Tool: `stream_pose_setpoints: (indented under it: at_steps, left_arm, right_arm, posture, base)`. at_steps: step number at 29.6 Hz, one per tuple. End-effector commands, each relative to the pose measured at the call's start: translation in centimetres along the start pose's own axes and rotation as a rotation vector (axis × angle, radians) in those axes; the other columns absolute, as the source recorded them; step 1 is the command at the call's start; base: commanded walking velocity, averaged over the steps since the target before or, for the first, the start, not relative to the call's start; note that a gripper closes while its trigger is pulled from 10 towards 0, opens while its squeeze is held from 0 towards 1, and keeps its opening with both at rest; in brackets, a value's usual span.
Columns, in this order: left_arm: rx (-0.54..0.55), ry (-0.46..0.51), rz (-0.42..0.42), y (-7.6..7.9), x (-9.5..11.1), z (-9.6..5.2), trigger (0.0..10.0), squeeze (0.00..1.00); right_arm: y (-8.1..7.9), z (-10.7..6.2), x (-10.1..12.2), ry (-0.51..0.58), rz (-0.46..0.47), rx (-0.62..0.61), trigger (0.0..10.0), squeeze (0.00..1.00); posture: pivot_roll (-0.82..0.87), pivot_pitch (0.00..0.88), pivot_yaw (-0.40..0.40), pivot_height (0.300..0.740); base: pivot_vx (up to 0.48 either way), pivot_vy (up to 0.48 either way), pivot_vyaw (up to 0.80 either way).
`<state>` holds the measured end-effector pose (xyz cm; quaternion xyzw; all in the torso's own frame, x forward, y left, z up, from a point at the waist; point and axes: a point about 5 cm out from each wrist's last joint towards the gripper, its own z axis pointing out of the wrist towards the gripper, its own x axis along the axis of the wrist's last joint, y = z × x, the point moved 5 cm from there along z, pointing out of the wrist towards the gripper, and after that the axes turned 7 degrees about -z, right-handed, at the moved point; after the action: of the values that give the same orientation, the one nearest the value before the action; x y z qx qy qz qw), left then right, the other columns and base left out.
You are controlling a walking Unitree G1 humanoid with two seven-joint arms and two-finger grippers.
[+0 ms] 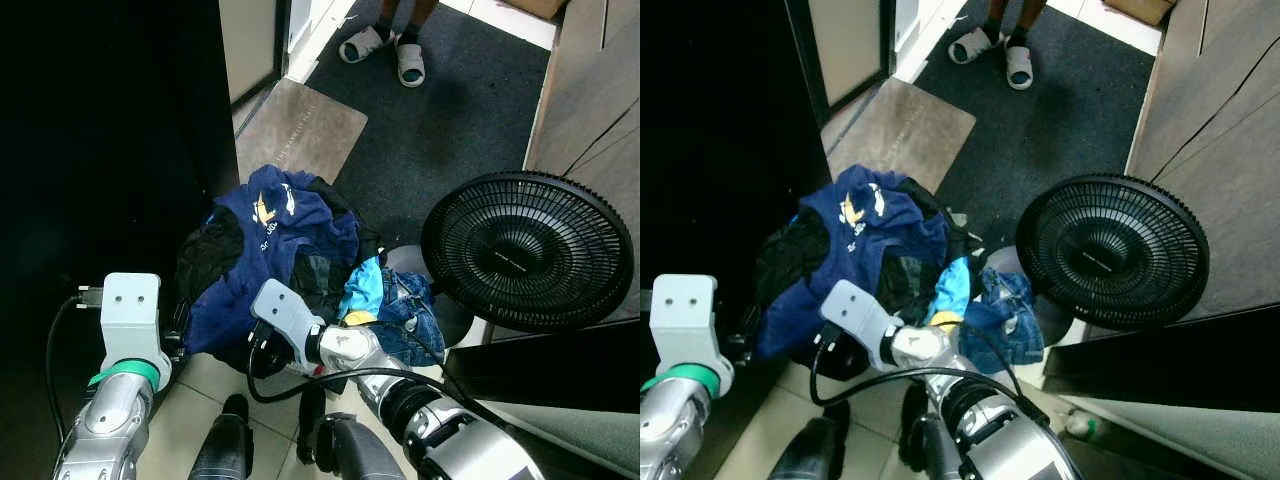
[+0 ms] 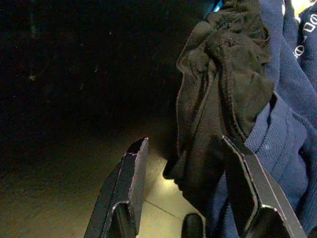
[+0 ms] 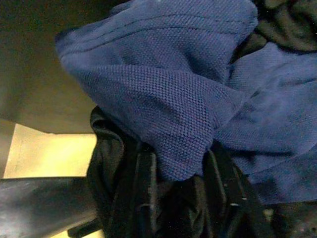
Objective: Clothes washing
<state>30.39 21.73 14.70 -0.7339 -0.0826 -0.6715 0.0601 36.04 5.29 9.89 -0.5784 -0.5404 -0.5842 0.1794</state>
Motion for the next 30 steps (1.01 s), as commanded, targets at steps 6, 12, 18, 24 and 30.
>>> stream_pose_setpoints:
  at_steps: [6,12,18,24,30]
  left_arm:
    - [0.053,-0.038,-0.004,-1.2,-1.1,-0.3,10.0,0.0]
    - [0.049,-0.038,-0.008,-0.9,-1.4,0.3,10.0,0.0]
    - [0.009,-0.022,-0.033,0.6,-1.5,1.5,10.0,0.0]
    - [-0.069,-0.011,-0.054,3.2,-1.5,2.9,10.0,0.0]
    - [-0.121,-0.003,-0.064,4.7,-1.5,3.8,10.0,0.0]
  right_arm:
    - [1.5,-0.2,0.1,-0.012,0.018,-0.068,0.0,0.0]
    - [5.9,-1.9,1.1,0.039,0.027,-0.226,0.0,0.0]
    - [9.3,-3.9,3.8,0.202,0.013,-0.376,10.0,0.0]
    - [11.1,-7.0,3.9,0.292,0.029,-0.515,10.0,0.0]
    - [11.6,-9.7,5.0,0.368,0.002,-0.604,10.0,0.0]
  posture:
    - [0.31,0.584,-0.102,0.74]
    - [0.29,0.512,-0.107,0.74]
    - [0.23,0.397,-0.107,0.74]
    - [0.17,0.306,-0.088,0.74]
    - [0.12,0.251,-0.064,0.74]
  base:
    - [0.0,0.0,0.0]
    - [0.0,0.0,0.0]
    - [0.0,0.0,0.0]
    - [0.0,0.0,0.0]
    - [0.0,0.0,0.0]
